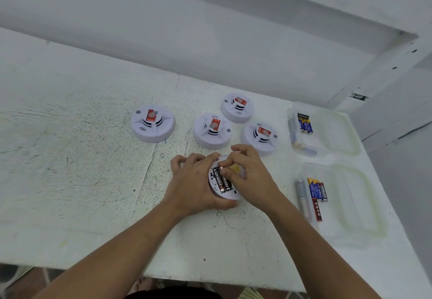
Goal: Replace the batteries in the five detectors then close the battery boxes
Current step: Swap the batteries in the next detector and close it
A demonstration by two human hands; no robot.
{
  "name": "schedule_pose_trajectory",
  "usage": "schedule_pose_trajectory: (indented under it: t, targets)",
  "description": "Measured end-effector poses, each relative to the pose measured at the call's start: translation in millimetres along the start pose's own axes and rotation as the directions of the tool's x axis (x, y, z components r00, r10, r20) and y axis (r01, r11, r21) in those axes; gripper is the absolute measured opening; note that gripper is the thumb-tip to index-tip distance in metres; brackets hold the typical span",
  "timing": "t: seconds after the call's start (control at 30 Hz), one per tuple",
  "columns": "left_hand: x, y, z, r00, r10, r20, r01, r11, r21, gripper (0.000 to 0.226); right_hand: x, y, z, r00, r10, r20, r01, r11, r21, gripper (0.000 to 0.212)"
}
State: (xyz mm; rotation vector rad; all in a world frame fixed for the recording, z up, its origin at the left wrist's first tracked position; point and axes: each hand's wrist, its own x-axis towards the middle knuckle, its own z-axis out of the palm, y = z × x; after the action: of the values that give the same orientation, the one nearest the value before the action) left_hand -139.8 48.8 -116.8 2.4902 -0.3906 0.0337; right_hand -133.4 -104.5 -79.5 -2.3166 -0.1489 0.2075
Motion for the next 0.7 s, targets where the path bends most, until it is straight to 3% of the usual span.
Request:
schedule_pose_trajectory:
  t: [0.23,0.5,0.7]
  targets:
    - [0.2,0.7,-1.6,1.0,-0.016,0.024,0.016,1.0,-0.002,0.104,2.4,-4.7,-3.0,0.981,0.191,0.027,-0.193,0.973,0.125,0.047]
    - [0.9,-0.1,-1.0,1.0,-0.015,0.021,0.015,1.0,-0.001,0.104,7.7,-8.5,0.7,0.974,0.227,-0.011,-0.226,0.972,0.066,0.03]
    - [1.5,-2.4,-1.0,0.999,-0.005,0.038,0.005,1.0,-0.023,0.107,6.1,-7.9,0.0,0.978,0.207,-0.013,-0.206,0.977,0.052,0.037]
